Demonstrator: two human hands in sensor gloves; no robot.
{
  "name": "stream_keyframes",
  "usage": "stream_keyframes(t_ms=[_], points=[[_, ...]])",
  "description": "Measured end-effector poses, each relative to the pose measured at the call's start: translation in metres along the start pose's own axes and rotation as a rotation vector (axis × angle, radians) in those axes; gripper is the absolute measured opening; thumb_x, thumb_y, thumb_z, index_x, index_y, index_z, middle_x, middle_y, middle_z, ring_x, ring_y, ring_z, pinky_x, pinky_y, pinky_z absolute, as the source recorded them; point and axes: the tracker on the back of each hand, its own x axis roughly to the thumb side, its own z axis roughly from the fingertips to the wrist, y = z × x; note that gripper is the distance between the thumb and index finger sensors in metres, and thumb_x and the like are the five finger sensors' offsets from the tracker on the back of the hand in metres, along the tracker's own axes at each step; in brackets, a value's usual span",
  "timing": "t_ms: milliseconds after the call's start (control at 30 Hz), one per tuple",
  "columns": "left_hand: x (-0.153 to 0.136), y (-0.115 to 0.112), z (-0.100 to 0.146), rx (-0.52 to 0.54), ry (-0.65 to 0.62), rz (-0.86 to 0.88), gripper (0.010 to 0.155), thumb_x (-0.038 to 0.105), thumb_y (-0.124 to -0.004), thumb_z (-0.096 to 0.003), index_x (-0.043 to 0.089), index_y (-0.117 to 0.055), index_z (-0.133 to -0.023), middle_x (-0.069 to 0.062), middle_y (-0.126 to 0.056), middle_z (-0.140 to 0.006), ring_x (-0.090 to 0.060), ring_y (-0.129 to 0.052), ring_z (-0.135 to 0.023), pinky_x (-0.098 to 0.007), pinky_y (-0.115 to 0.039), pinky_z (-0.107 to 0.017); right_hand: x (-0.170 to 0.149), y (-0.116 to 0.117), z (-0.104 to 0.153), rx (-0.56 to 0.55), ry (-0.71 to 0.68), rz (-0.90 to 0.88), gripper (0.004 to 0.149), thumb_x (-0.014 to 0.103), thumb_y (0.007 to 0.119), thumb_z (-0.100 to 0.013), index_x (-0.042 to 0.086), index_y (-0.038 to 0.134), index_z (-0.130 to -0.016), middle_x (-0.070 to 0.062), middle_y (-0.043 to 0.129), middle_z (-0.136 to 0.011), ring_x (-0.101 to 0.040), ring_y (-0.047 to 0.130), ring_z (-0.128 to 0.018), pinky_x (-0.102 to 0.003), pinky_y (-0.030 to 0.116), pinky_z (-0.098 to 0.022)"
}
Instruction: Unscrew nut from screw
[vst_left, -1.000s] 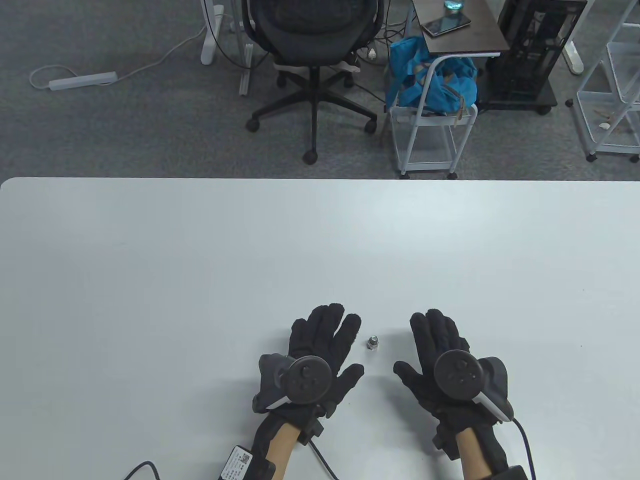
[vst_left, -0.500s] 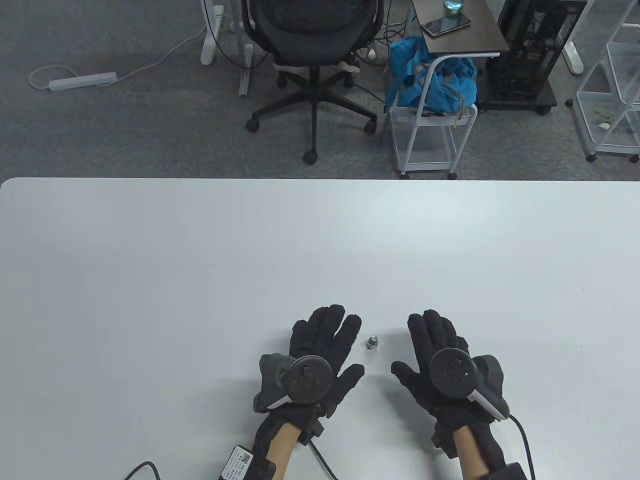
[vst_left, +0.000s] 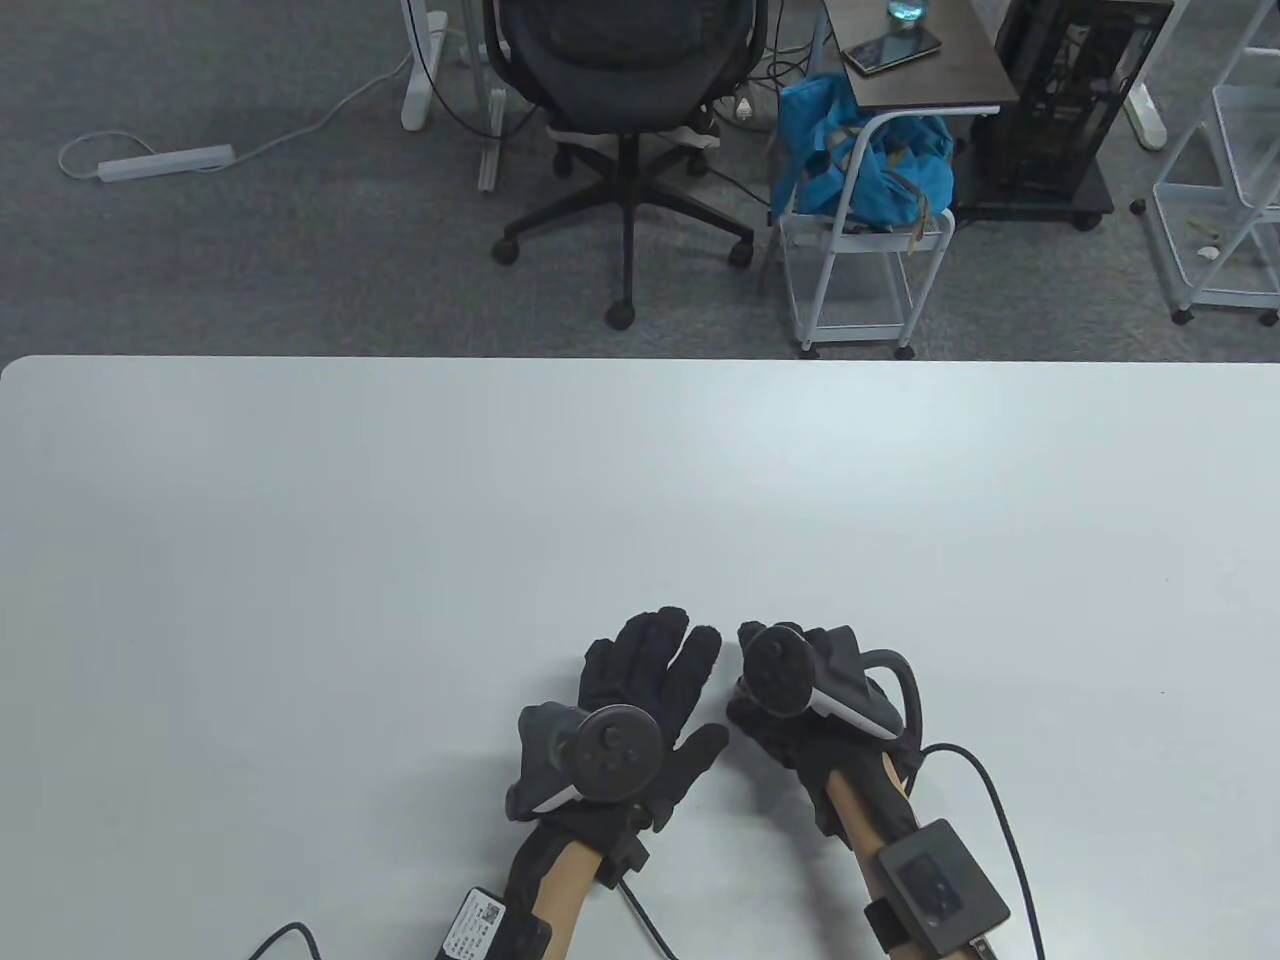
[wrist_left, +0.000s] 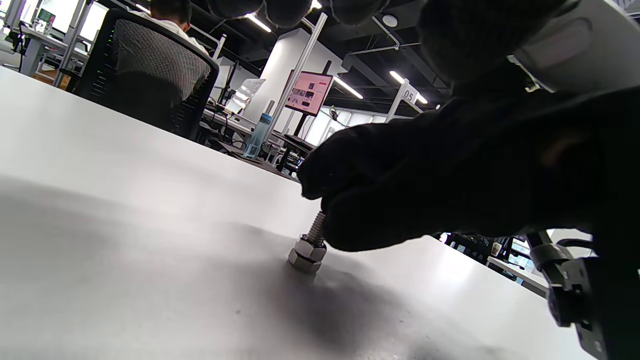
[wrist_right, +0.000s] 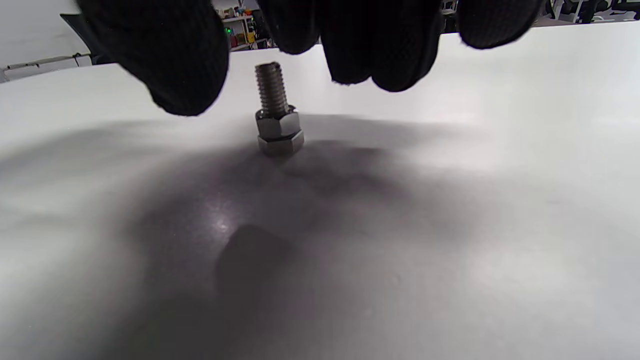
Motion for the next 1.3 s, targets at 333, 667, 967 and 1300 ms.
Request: stream_keyframes(t_ms=[333, 667, 967, 1300], points=[[-0.004, 0.0, 0.001, 0.008, 0.027, 0.009, 0.081, 0.054, -0.075, -0.0503, 0.029, -0.039, -0.119, -0.018, -0.036, -0.126, -0.047, -0.039, -0.113, -0.074, -0.036, -0.074, 0.007, 0.013, -0.019, 0.075, 0.03, 0.101, 0.067, 0.044, 0.083, -0.051, 0.014, 0.06, -0.107, -0.015, 0.078, -0.093, -0.043, 0.082, -0.076, -0.07, 0.06, -0.066], [-0.004, 0.0, 0.001, 0.021, 0.02, 0.003, 0.08, 0.053, -0.075, -0.0504, 0.029, -0.04, -0.119, -0.018, -0.036, -0.125, -0.047, -0.04, -0.113, -0.073, -0.036, -0.074, 0.006, 0.011, -0.013, -0.05, 0.001, 0.127, 0.053, 0.034, 0.083, -0.051, 0.011, 0.07, -0.097, -0.014, 0.087, -0.079, -0.035, 0.092, -0.062, -0.063, 0.072, -0.061], [0.008, -0.007, 0.0, 0.105, -0.032, 0.031, 0.07, 0.045, -0.08, -0.0497, 0.026, -0.056, -0.112, -0.017, -0.048, -0.122, -0.045, -0.05, -0.11, -0.072, -0.041, -0.073, -0.016, -0.023, 0.042, -0.243, 0.035, -0.311, 0.053, 0.031, 0.079, -0.052, 0.008, 0.068, -0.097, -0.017, 0.086, -0.079, -0.036, 0.092, -0.06, -0.064, 0.073, -0.059], [0.023, -0.014, 0.0, 0.163, -0.086, 0.11, 0.065, 0.04, -0.084, -0.0482, 0.023, -0.059, -0.106, -0.015, -0.067, -0.108, -0.04, -0.073, -0.094, -0.069, -0.057, -0.069, -0.048, -0.015, 0.081, -0.257, 0.059, -0.947, 0.051, 0.029, 0.076, -0.053, 0.004, 0.069, -0.097, -0.019, 0.087, -0.078, -0.037, 0.092, -0.059, -0.064, 0.073, -0.056]])
